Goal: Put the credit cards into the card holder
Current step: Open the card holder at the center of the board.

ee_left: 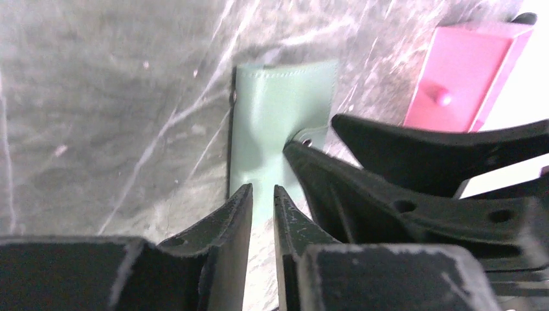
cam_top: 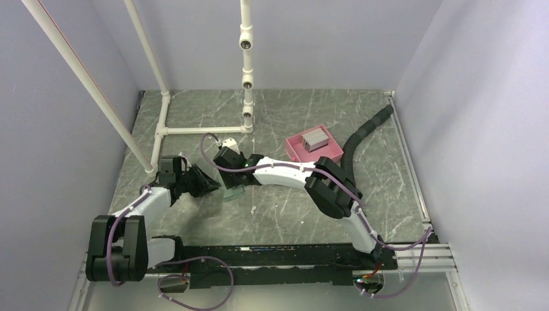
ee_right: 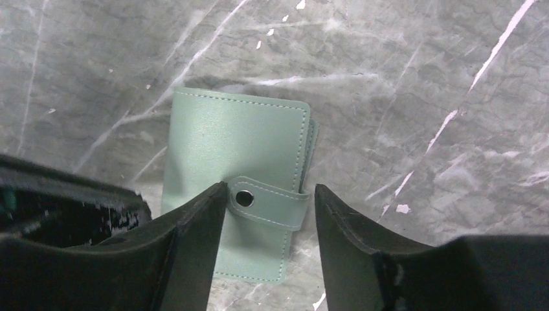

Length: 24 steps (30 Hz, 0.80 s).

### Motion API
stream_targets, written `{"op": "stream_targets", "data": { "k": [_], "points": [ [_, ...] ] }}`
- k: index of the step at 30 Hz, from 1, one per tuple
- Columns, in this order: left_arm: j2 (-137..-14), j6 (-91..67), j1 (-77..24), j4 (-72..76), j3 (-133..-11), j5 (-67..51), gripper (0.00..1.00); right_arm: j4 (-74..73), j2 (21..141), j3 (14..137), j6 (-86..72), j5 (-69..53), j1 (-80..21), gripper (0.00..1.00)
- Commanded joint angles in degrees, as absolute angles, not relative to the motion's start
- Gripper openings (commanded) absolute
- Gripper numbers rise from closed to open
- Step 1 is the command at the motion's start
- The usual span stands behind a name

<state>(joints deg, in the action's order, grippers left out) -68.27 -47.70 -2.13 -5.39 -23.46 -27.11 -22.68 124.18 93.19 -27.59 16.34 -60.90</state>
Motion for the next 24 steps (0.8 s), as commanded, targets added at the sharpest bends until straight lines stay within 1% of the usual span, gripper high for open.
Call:
{"op": "stream_targets", "data": {
  "k": [1, 3, 5, 9, 13, 15, 18, 24],
  "points": [
    [-71.36, -49.13, -0.18, -2.54, -28.38, -32.60, 0.20, -21.53, 123.71, 92.93, -26.33, 15.89, -61.08, 0.51],
    [-74.19, -50.16, -0.18, -1.25, -30.29, -34.30, 0.15, -20.82, 123.97, 92.48, -26.49, 15.38, -61.08, 0.43],
    [-76.85, -52.05, -0.18, 2.98, -31.00, -36.14, 0.14, -20.49, 124.17, 91.91, -26.90, 15.33, -61.00, 0.38],
    [-82.59, -53.62, -0.18, 6.90, -32.49, -38.20, 0.09, -19.35, 123.65, 90.80, -27.56, 14.91, -60.91, 0.25],
    [-86.01, -53.08, -0.18, 7.88, -31.70, -37.61, 0.05, -18.60, 122.77, 90.31, -28.22, 14.14, -60.67, 0.09],
    [-87.50, -53.00, -0.18, 9.11, -30.44, -36.97, 0.04, -16.64, 121.49, 88.41, -29.31, 12.13, -60.06, 0.05],
    [-90.28, -52.07, -0.18, 8.98, -29.75, -36.23, 0.00, -10.54, 118.07, 82.54, -32.60, 6.89, -57.84, 0.00],
    [-89.89, -50.06, -0.18, 5.54, -27.60, -31.09, 0.00, 5.56, 110.33, 68.44, -40.23, -6.24, -50.99, 0.00]
  ]
}}
